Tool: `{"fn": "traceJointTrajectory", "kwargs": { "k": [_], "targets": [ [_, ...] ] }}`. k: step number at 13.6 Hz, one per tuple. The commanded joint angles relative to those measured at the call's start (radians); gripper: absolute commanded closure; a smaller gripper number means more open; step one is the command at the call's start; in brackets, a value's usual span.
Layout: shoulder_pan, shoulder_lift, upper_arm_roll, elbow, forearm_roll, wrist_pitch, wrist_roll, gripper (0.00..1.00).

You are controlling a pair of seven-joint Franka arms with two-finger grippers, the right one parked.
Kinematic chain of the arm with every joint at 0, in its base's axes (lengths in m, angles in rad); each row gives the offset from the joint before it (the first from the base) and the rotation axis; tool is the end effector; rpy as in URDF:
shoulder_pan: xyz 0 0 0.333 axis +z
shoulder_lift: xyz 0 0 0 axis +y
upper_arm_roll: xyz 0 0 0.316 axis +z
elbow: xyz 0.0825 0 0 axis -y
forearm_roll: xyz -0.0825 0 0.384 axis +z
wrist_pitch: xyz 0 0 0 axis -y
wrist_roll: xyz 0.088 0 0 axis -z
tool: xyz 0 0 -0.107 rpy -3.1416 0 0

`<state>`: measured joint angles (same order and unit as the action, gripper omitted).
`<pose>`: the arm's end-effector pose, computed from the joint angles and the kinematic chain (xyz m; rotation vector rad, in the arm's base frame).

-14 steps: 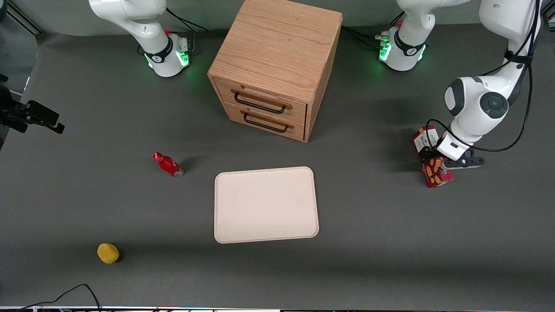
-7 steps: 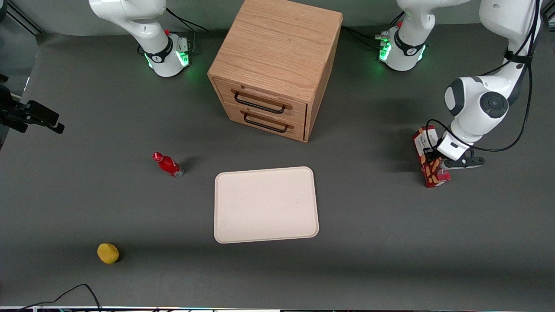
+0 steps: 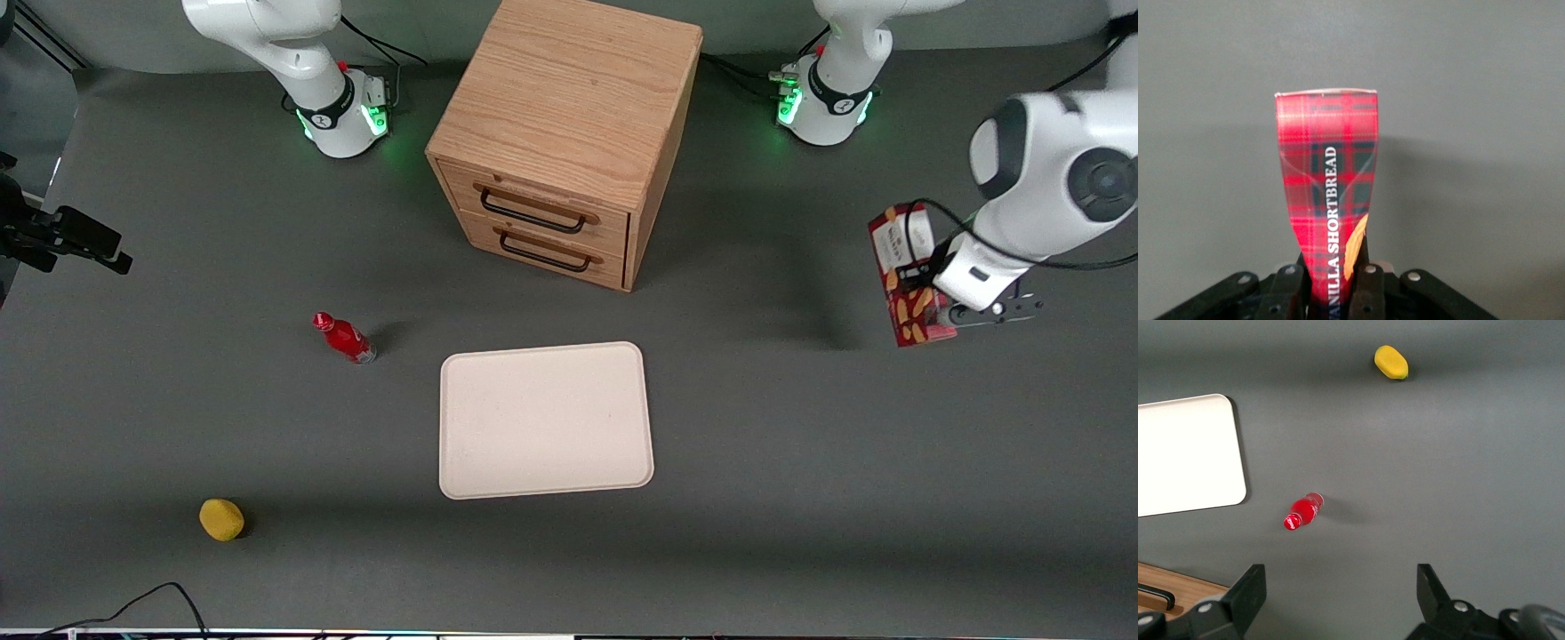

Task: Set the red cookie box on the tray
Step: 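Lift the red box up off the table with the left gripper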

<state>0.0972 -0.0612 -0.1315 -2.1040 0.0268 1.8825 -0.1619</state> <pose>0.5121 -0.0162 0.4324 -3.0784 -0.1822 0.2424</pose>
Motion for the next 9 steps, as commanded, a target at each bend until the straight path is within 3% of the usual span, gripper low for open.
{"fn": "traceJointTrajectory", "kwargs": {
  "k": [1,3,5,7,9],
  "targets": [
    [-0.007,0.018,-0.046,0.294,-0.002,-0.344,-0.057,0.75],
    [-0.008,0.023,-0.072,0.434,-0.004,-0.495,-0.059,0.75],
    [-0.008,0.030,-0.072,0.450,-0.042,-0.504,-0.065,0.75],
    [-0.016,0.059,-0.103,0.478,-0.089,-0.499,-0.189,0.74],
    [-0.016,0.133,-0.208,0.550,-0.099,-0.464,-0.368,0.74]
  ]
}}
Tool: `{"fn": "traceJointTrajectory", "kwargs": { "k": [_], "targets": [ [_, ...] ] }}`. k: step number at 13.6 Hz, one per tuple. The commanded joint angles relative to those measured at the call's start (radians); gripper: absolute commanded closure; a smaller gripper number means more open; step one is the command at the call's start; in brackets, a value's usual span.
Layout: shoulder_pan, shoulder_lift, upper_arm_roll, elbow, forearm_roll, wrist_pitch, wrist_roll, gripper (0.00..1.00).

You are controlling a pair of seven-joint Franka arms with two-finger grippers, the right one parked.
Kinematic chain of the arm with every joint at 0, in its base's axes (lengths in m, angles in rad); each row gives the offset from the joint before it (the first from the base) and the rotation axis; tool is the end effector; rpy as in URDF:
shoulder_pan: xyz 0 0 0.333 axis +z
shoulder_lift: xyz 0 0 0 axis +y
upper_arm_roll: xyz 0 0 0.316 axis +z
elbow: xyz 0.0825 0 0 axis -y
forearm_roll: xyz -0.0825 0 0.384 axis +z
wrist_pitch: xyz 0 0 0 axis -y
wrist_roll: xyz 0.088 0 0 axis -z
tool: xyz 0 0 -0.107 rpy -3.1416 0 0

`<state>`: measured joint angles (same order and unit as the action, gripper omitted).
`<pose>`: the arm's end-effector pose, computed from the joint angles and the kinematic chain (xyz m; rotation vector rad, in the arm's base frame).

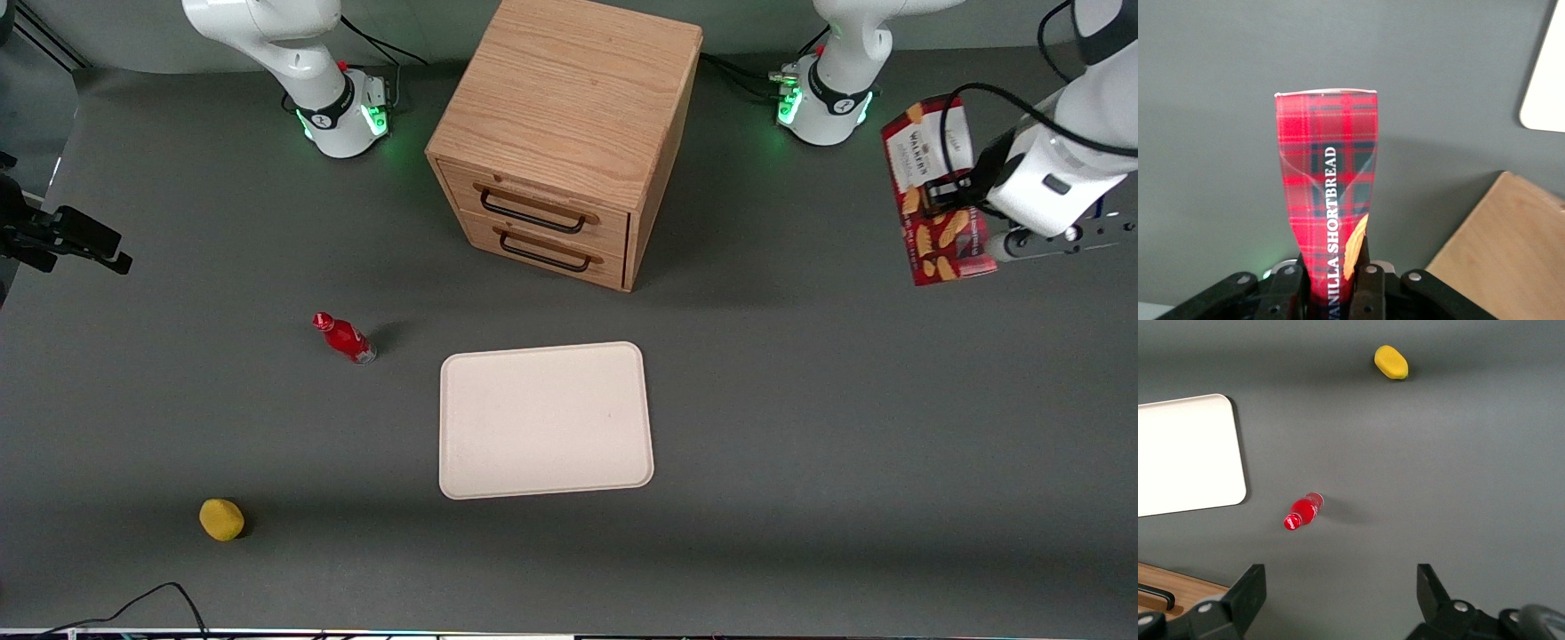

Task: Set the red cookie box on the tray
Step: 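Lift the red box up off the table with the left gripper, then carry the held box over the cream tray and lower it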

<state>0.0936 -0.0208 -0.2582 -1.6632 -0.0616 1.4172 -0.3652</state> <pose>0.5184 -0.0948 0.5813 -3.1003 -0.3091 0.3642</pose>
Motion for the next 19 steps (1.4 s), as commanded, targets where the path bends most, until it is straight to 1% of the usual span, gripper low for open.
{"fn": "traceJointTrajectory", "kwargs": {
  "k": [1,4,5,7,11,12,13,15,17,19],
  "targets": [
    [-0.014,0.142,-0.136,0.141,-0.011,0.032,-0.272,0.74],
    [-0.027,0.280,-0.284,0.190,0.008,0.184,-0.589,0.74],
    [-0.058,0.321,-0.306,0.194,0.055,0.254,-0.679,0.74],
    [-0.148,0.415,-0.308,0.226,0.153,0.359,-0.767,0.74],
    [-0.282,0.663,-0.300,0.455,0.323,0.400,-0.801,0.74],
    [-0.317,0.711,-0.297,0.491,0.392,0.425,-0.799,0.74],
    [-0.336,0.746,-0.297,0.503,0.448,0.460,-0.799,0.74],
    [-0.356,0.809,-0.291,0.500,0.521,0.547,-0.798,0.74],
    [-0.365,0.867,-0.282,0.502,0.562,0.620,-0.799,0.74],
    [-0.403,0.906,-0.239,0.503,0.582,0.655,-0.802,0.74]
  ]
}}
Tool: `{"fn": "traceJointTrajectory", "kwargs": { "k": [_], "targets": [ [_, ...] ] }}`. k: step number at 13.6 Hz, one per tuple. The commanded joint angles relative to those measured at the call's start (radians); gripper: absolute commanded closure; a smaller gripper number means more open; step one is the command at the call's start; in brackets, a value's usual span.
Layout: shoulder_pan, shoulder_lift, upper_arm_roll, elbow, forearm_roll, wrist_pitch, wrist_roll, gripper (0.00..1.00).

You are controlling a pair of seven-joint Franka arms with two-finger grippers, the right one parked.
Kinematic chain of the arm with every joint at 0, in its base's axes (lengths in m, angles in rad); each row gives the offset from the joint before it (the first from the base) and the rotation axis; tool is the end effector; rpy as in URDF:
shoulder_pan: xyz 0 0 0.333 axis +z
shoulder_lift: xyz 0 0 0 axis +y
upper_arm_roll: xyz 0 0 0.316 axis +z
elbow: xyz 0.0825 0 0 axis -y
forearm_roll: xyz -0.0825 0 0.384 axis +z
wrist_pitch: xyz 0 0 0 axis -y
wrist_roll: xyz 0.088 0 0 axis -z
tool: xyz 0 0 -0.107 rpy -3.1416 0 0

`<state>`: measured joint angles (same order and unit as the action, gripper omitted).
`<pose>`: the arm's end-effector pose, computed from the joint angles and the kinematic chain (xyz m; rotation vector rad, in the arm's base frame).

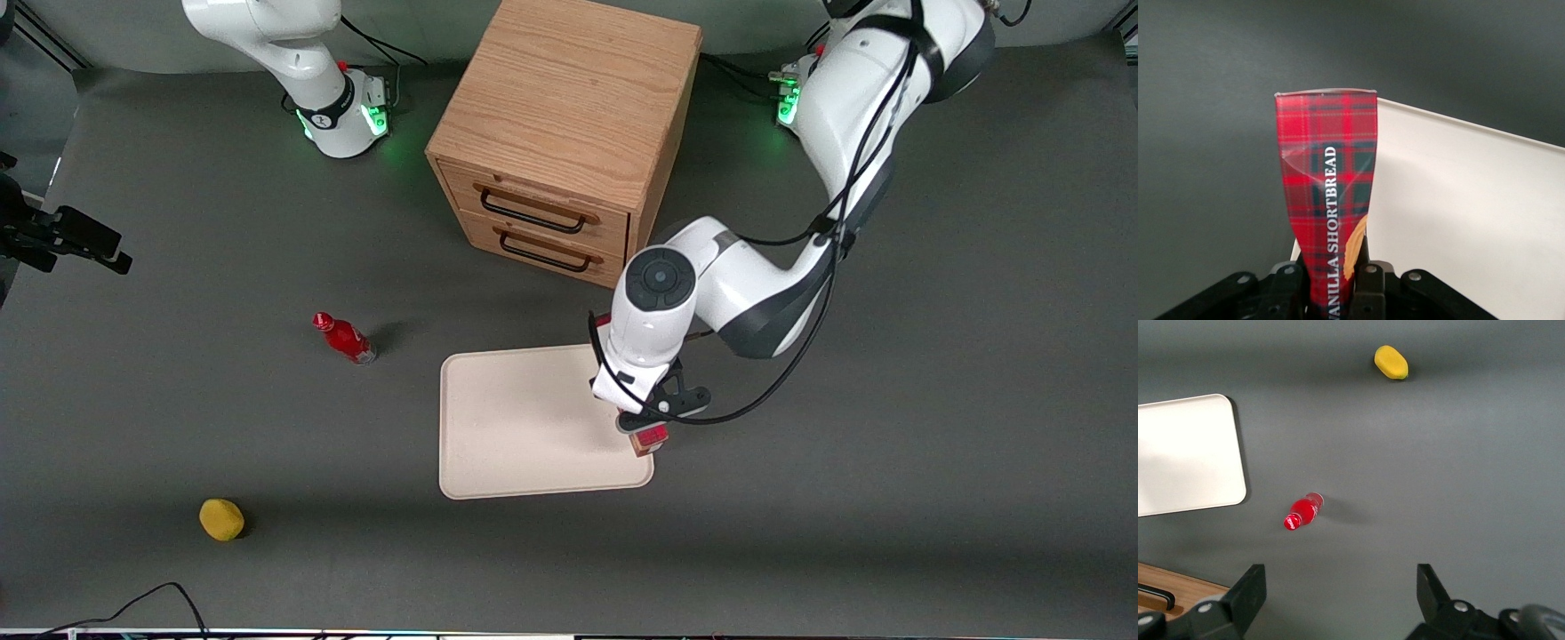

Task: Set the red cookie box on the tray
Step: 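Carry the held box over the cream tray and lower it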

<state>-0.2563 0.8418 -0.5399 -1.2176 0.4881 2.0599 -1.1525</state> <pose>0.6261 -0.4345 0.3219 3.0372 0.4963 0.1677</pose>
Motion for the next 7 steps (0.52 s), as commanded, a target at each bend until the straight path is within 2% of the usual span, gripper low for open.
{"fn": "traceJointTrajectory", "kwargs": {
  "k": [1,7],
  "targets": [
    [-0.079,0.057,0.076,0.056,0.032,0.037,-0.021,0.74],
    [-0.106,0.108,0.097,0.056,0.035,0.097,-0.064,0.74]
  ]
}}
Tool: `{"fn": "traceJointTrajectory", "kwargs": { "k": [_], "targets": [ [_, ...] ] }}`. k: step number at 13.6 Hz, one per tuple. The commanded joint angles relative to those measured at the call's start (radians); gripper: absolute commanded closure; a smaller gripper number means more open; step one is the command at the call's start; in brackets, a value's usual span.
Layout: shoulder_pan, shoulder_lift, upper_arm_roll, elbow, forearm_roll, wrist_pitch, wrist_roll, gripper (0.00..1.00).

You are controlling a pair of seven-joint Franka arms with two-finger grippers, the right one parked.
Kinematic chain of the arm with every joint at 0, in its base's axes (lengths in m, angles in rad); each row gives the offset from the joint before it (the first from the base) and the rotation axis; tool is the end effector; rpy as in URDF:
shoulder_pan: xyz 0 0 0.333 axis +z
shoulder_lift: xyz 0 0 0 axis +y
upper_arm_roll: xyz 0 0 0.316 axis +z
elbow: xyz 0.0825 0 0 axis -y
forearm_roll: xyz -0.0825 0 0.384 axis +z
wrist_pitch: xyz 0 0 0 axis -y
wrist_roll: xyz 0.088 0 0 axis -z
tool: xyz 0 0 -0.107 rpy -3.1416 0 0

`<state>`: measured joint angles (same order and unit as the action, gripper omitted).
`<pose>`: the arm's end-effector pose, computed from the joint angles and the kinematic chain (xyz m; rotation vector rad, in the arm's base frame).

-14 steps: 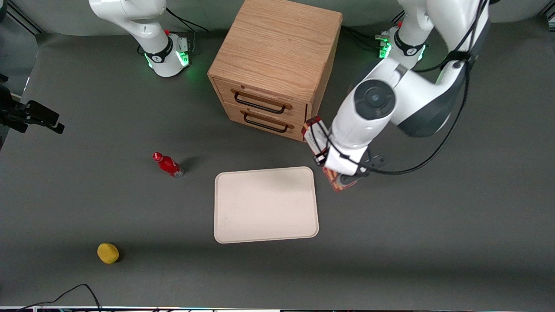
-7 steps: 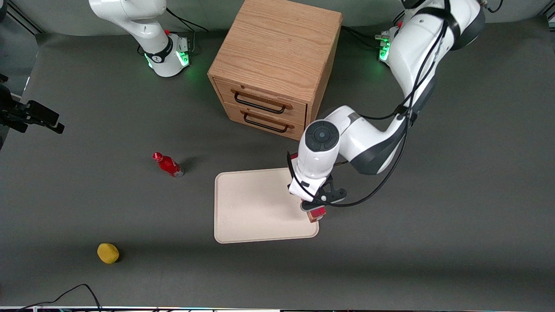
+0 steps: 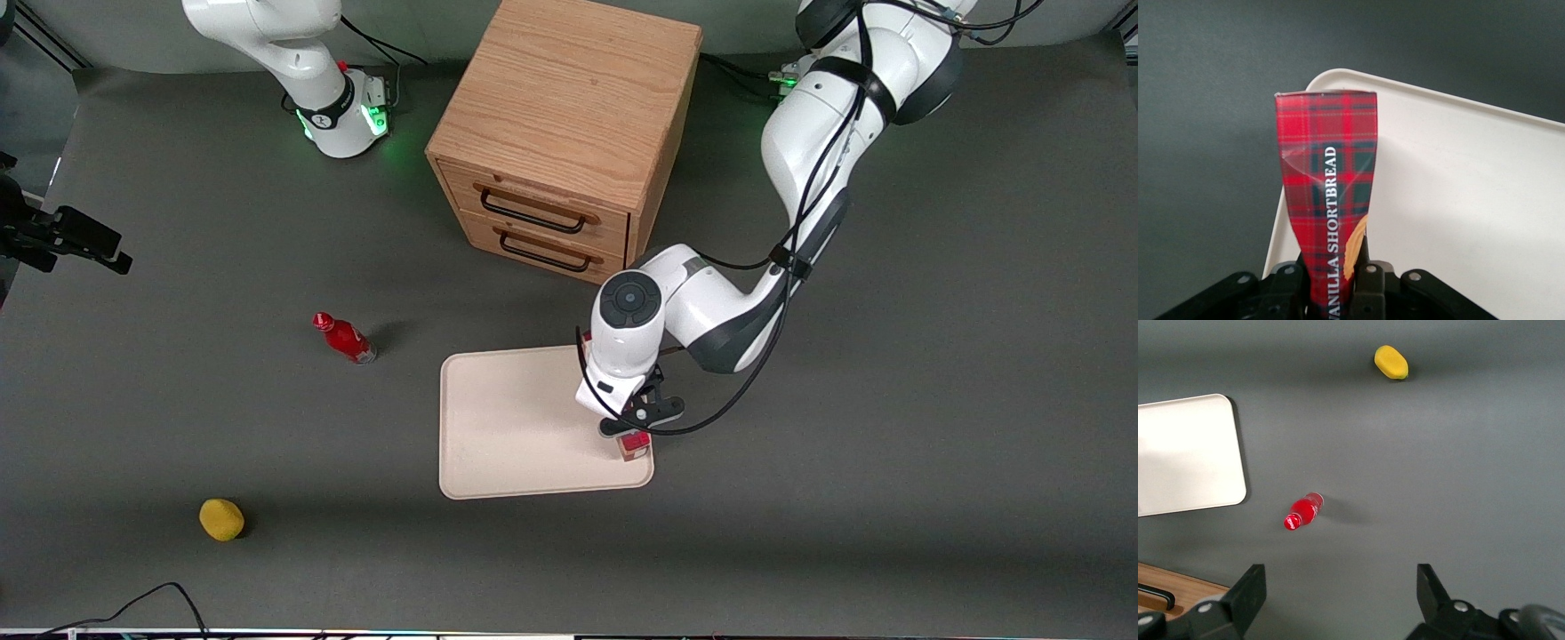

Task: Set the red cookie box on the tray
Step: 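Set the box upright on the tray and open the left gripper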

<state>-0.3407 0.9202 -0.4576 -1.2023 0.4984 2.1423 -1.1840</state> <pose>0.6188 -0.4567 0.2646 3.0505 0.4883 0.1962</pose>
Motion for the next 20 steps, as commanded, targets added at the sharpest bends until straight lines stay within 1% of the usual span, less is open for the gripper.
{"fn": "traceJointTrajectory", "kwargs": {
  "k": [1,4,5,6,8,9,10,11,14,15,16,18,19,20],
  "targets": [
    [-0.026,0.035,0.020,0.043,0.025,0.016,-0.040,0.74],
    [-0.035,0.049,0.033,0.041,0.032,0.037,-0.051,0.74],
    [-0.038,0.051,0.034,0.040,0.040,0.045,-0.063,0.71],
    [-0.040,0.055,0.034,0.040,0.049,0.050,-0.069,0.64],
    [-0.038,0.060,0.034,0.040,0.052,0.051,-0.069,0.48],
    [-0.040,0.062,0.034,0.040,0.052,0.051,-0.069,0.26],
    [-0.038,0.060,0.034,0.040,0.054,0.051,-0.068,0.08],
    [-0.038,0.057,0.033,0.040,0.054,0.048,-0.062,0.00],
    [-0.018,0.007,0.021,0.040,0.051,-0.039,-0.051,0.00],
    [-0.009,-0.022,0.005,0.033,0.045,-0.098,-0.036,0.00],
    [0.012,-0.053,-0.039,0.027,0.033,-0.163,0.016,0.00],
    [0.112,-0.124,-0.125,0.003,-0.041,-0.290,0.142,0.00],
    [0.152,-0.170,-0.145,-0.019,-0.069,-0.326,0.190,0.00],
    [0.164,-0.226,-0.145,-0.055,-0.079,-0.349,0.228,0.00]
  ]
}}
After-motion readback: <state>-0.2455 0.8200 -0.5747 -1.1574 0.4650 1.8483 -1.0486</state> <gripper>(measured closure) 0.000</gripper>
